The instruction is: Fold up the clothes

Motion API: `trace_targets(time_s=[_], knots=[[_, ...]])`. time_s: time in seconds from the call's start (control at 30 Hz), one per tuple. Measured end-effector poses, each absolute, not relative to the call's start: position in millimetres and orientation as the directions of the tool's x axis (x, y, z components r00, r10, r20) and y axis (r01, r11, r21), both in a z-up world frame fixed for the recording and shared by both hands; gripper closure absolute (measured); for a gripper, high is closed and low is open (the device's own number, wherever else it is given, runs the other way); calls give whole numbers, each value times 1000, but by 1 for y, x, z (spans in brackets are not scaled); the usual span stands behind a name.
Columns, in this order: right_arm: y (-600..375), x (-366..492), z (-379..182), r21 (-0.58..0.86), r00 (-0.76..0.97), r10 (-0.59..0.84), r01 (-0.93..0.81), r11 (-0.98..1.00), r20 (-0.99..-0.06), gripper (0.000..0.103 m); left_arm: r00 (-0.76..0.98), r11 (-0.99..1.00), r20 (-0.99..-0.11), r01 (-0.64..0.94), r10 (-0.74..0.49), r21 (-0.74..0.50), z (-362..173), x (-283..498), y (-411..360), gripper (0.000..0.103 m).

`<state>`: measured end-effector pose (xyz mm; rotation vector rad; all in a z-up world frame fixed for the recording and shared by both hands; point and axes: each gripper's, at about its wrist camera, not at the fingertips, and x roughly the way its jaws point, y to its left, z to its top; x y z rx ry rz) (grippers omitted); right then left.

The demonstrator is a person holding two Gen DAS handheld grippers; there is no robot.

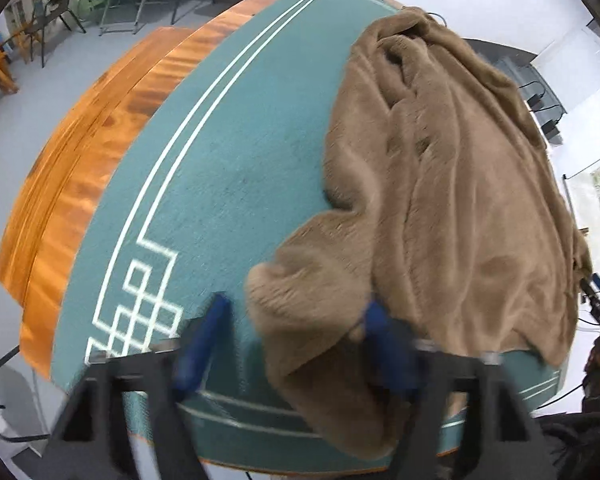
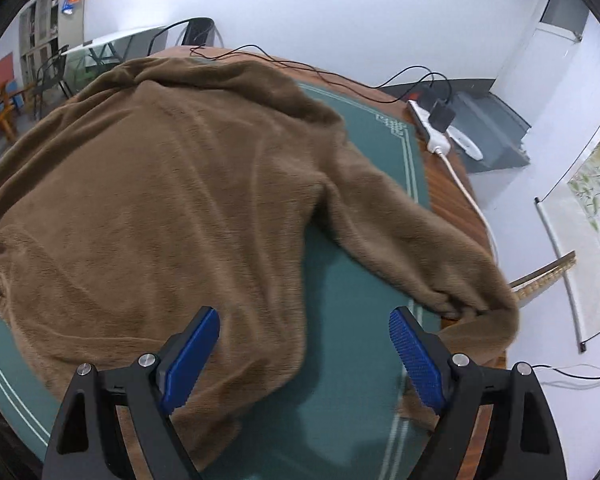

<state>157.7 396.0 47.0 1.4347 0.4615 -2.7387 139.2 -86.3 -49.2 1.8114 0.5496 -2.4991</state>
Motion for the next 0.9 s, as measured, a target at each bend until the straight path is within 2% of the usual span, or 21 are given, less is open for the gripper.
trace_targets(time_s=[0.03,0.07,0.23,0.4,0.5,0.57,0.63,0.83,0.9], knots=[[394,159,47,-242,-574,115,150,-959,-810,14,-332,-936,-921,208,205,-284,-50,138,-86,64],[394,158,45,-232,-569,108,151,-961,-815,14,-333,-935,-921,215,202,-282,-49,136,-87,71],[389,169,45,-236,-563,117,144,-961,-818,14,-419,-955,-908,265,13,-136,-14,126,-105,74],[396,177,52,-213,-572,113,112,-971,-812,14,-516,-921,-831,389,-206,-14,16,103,-171,74],[396,186,56,-174,-582,74,119,-978,-810,14,-507,-920,-828,390,-240,28,19,100,-168,66],[392,193,57,-157,-580,43,147,-977,-814,14,-484,-928,-838,367,-252,67,14,97,-155,45],[385,202,57,-149,-577,18,180,-972,-817,14,-453,-945,-860,313,-236,94,-3,100,-138,34],[367,222,49,-83,-527,-81,280,-956,-846,14,-373,-954,-907,288,-194,86,-30,106,-116,28],[359,227,46,-71,-513,-107,315,-946,-852,14,-379,-953,-911,300,-161,44,-32,115,-111,28]])
